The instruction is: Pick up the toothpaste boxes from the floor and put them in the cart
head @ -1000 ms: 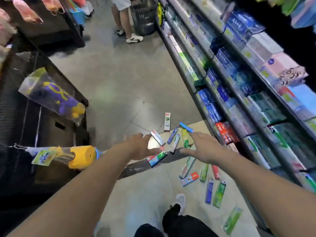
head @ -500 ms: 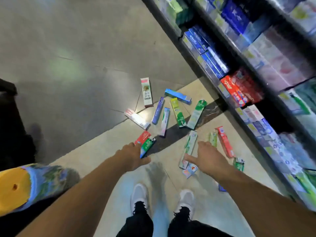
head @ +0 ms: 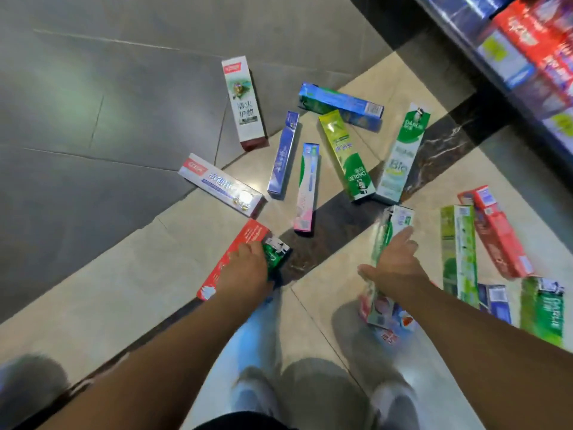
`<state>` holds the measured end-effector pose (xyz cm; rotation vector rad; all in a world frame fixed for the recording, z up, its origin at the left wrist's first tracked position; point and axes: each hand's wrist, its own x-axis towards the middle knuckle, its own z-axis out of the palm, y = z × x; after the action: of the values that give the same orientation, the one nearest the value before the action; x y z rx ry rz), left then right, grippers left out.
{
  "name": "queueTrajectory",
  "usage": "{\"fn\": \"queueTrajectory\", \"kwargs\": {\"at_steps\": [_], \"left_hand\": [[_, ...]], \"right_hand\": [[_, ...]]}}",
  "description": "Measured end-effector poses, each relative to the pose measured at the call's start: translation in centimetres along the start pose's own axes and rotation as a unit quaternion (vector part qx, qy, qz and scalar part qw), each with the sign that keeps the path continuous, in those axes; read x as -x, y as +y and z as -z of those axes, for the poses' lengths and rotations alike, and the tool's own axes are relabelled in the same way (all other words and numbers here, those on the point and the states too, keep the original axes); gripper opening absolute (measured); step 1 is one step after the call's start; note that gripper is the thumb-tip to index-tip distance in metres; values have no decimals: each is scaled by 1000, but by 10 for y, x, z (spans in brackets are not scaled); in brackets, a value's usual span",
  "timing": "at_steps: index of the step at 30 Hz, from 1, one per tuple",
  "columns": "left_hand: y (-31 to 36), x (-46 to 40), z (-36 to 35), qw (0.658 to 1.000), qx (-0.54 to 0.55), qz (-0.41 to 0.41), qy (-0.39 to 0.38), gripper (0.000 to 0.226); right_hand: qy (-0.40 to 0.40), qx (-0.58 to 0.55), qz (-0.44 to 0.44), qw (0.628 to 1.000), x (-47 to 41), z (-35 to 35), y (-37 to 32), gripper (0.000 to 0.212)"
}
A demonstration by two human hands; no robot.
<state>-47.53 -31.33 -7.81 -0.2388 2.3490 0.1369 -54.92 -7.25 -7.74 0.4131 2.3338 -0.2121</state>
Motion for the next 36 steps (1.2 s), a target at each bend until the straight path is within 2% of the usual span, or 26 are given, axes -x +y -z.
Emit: {"fn": "queueTrajectory", "kwargs": {"at_steps": [4,7,11,13,16,22,25,27,31,33,36], "left_hand": [[25,9,-13,997,-72,-37,14,41],[29,11,-24,994,-87,-57,-16,39],[16,14,11,998,49,-33,-24,53],[15,30,49,994,103,-27,-22,61],[21,73,122,992,125,-33,-9,58],[42,219,322,986,149,-59,37,47],[54,305,423,985,149,-71,42,52],[68,362,485,984,136,-104,50,53],[108,463,584,975,93,-190,72,43],[134,499,616,963,78,-243,83,34],[182,549,646,948,42,-302,93,47]], "right_hand": [[55,-16,-18,998,-2,-17,-6,131],[50,-21,-13,998,-1,-17,-5,126],[45,-4,25,999,16,4,-3,117],[40,-2,48,998,44,33,-5,115],[47,-24,76,996,104,96,-9,117],[65,-116,117,984,258,279,-7,120],[84,-138,113,980,344,373,-2,101],[76,-149,101,981,400,428,3,86],[116,-174,97,973,490,510,33,88],[137,-219,83,962,544,547,51,79],[180,-286,55,939,609,574,94,68]]}}
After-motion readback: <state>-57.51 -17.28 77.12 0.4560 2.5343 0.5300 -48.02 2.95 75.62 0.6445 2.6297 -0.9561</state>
